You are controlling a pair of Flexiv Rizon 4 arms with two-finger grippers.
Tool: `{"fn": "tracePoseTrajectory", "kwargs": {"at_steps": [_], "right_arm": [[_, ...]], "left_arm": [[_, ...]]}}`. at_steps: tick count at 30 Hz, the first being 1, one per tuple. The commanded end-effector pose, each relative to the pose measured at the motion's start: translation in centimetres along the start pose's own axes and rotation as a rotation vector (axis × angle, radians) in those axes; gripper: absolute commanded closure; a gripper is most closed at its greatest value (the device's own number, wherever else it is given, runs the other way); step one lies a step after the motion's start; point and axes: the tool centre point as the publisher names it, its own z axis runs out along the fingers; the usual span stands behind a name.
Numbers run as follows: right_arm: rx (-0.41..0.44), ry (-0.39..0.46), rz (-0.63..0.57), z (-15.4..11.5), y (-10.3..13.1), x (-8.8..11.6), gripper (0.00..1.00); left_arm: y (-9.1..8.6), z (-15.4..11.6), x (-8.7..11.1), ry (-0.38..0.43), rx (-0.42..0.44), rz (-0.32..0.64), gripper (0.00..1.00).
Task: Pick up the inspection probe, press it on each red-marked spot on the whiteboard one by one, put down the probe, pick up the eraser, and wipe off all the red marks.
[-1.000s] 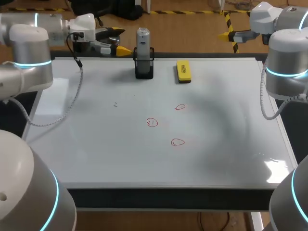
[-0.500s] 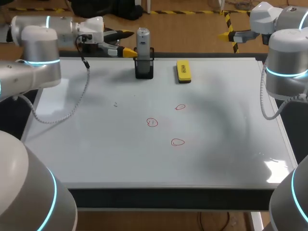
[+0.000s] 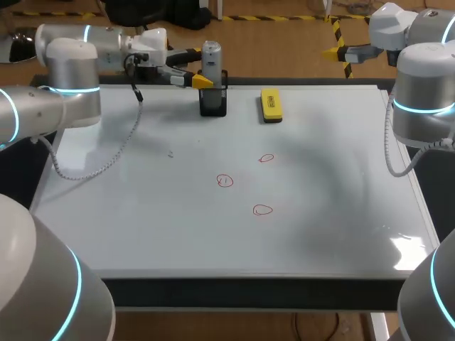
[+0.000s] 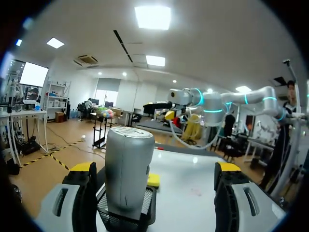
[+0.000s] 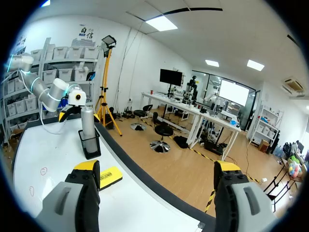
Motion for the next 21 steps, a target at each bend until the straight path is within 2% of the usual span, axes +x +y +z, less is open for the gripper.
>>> {"fn": "tracePoseTrajectory", "kwargs": {"at_steps": [1,11,21], "right_arm": [[0.0,0.0,0.0,0.0,0.0,0.0,0.0],[0.0,0.0,0.0,0.0,0.0,0.0,0.0],[0.0,0.0,0.0,0.0,0.0,0.0,0.0]], "left_arm": [[0.6,0.8,-0.7,0.011,0.008,-0.009,0.0],[1.3,2.6,-0.7,0.006,0.002,-0.005,0.0],[1.4,3.0,-1.0,-0.009,0.015,0.008,0.0]]}}
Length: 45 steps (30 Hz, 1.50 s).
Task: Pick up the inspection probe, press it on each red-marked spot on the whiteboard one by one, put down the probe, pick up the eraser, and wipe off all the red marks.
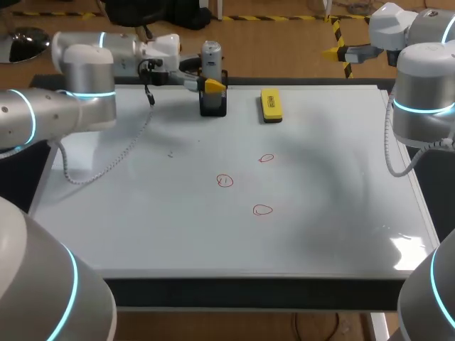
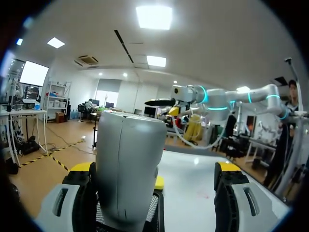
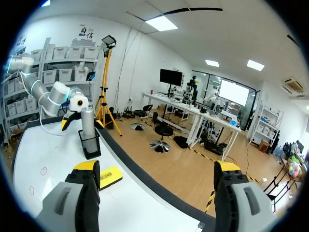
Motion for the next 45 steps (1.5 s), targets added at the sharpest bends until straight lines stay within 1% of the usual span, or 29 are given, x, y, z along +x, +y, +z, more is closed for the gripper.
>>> {"fn": "tracePoseTrajectory", "kwargs": {"at_steps": [1,11,12,13,14,16,17,19,28,32,35,37,39,41,45], "right_arm": [[0.0,0.0,0.0,0.0,0.0,0.0,0.0],[0.0,0.0,0.0,0.0,0.0,0.0,0.0],[0.0,0.0,0.0,0.0,0.0,0.0,0.0],[0.0,0.0,0.0,0.0,0.0,0.0,0.0],[0.0,0.0,0.0,0.0,0.0,0.0,0.0],[0.0,0.0,0.0,0.0,0.0,0.0,0.0],[0.0,0.0,0.0,0.0,0.0,0.0,0.0],[0.0,0.0,0.0,0.0,0.0,0.0,0.0],[0.0,0.0,0.0,0.0,0.0,0.0,0.0],[0.0,0.0,0.0,0.0,0.0,0.0,0.0],[0.0,0.0,0.0,0.0,0.0,0.0,0.0],[0.0,0.0,0.0,0.0,0.0,0.0,0.0],[0.0,0.0,0.0,0.0,0.0,0.0,0.0],[0.0,0.0,0.0,0.0,0.0,0.0,0.0],[0.0,0.0,0.0,0.0,0.0,0.0,0.0]], "left_arm": [[0.1,0.2,-0.2,-0.003,0.0,0.008,0.0],[0.4,0.1,-0.7,-0.016,-0.001,0.031,0.0],[0.4,0.2,-0.7,-0.016,0.001,0.032,0.05],[0.4,0.2,-0.8,-0.015,0.001,0.033,0.15],[0.4,0.3,-0.8,-0.014,0.002,0.035,0.36],[0.4,0.3,-0.8,-0.013,0.002,0.039,0.51],[0.4,0.3,-0.8,-0.013,0.002,0.041,0.53],[0.3,0.3,-0.9,-0.013,0.001,0.043,0.56],[0.3,-0.4,-1.1,-0.019,-0.019,0.054,0.57],[0.7,-0.9,-1.4,-0.031,-0.035,0.057,0.62],[1.1,-1.1,-1.6,-0.036,-0.043,0.055,0.63],[1.2,-1.3,-1.7,-0.043,-0.047,0.054,0.67],[1.2,-1.4,-1.7,-0.044,-0.046,0.053,0.66],[1.2,-1.5,-1.7,-0.05,-0.041,0.052,0.69],[1.1,-1.4,-1.5,-0.054,-0.031,0.056,0.85]]}}
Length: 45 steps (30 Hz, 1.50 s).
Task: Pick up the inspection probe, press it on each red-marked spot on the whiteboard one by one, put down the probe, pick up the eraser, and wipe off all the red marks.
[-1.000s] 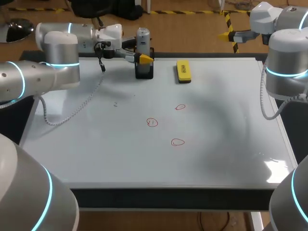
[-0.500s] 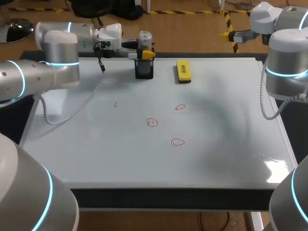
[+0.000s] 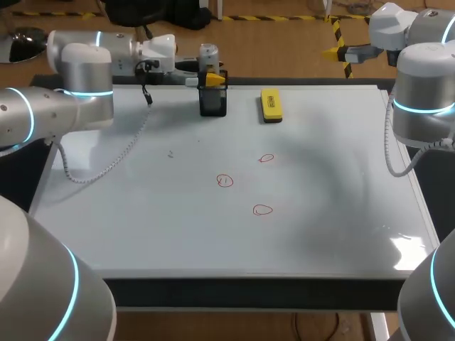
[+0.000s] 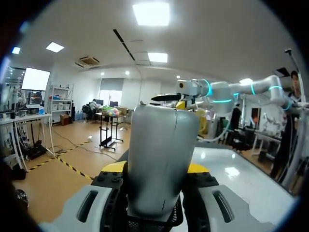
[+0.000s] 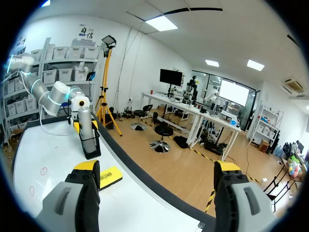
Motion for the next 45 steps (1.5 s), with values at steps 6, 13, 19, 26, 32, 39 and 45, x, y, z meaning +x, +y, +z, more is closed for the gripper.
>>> {"fn": "tracePoseTrajectory", "kwargs": {"at_steps": [6,13,19,26,32,39,45], "right_arm": [[0.0,0.0,0.0,0.0,0.0,0.0,0.0],[0.0,0.0,0.0,0.0,0.0,0.0,0.0],[0.0,0.0,0.0,0.0,0.0,0.0,0.0],[0.0,0.0,0.0,0.0,0.0,0.0,0.0],[0.0,0.0,0.0,0.0,0.0,0.0,0.0],[0.0,0.0,0.0,0.0,0.0,0.0,0.0],[0.0,0.0,0.0,0.0,0.0,0.0,0.0]], "left_arm": [[0.0,0.2,0.8,-0.018,0.02,0.015,1.0],[-0.2,0.2,1.2,-0.023,0.037,0.012,1.0],[-0.7,0.2,1.5,-0.029,0.046,0.021,1.0],[-2.0,0.5,1.6,-0.035,0.064,0.047,1.0],[-3.4,0.3,1.4,-0.047,0.075,0.072,1.0],[-6.2,0.3,1.0,-0.056,0.092,0.109,1.0],[-9.4,0.1,0.6,-0.084,0.097,0.145,1.0]]}}
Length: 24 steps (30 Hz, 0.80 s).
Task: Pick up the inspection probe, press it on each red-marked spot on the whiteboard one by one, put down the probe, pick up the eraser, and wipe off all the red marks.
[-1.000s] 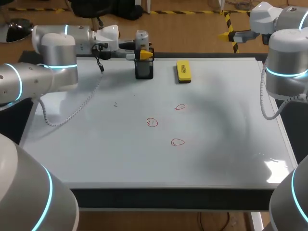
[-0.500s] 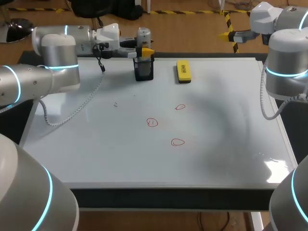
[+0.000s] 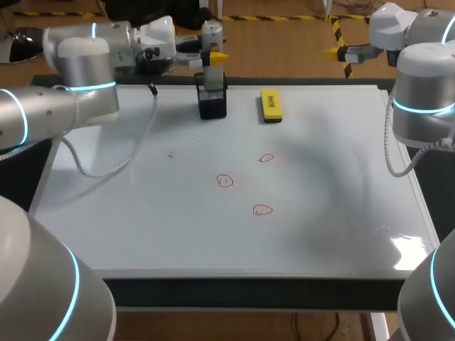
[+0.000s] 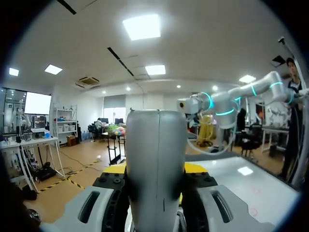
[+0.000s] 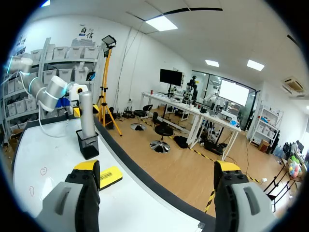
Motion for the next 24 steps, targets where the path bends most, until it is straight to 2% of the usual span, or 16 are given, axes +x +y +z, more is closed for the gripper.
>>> {"fn": "tracePoseTrajectory", "kwargs": {"at_steps": [1,11,16,24], "right_arm": [[0.0,0.0,0.0,0.0,0.0,0.0,0.0],[0.0,0.0,0.0,0.0,0.0,0.0,0.0],[0.0,0.0,0.0,0.0,0.0,0.0,0.0],[0.0,0.0,0.0,0.0,0.0,0.0,0.0]], "left_arm": [[-2.6,-0.1,0.1,-0.021,-0.015,0.015,1.0],[-8.0,-0.9,-0.5,-0.066,-0.029,0.071,1.0],[-9.7,-1.6,-0.2,-0.079,-0.045,0.087,1.0],[-12.2,-4.4,0.8,-0.122,-0.066,0.107,1.0]]}}
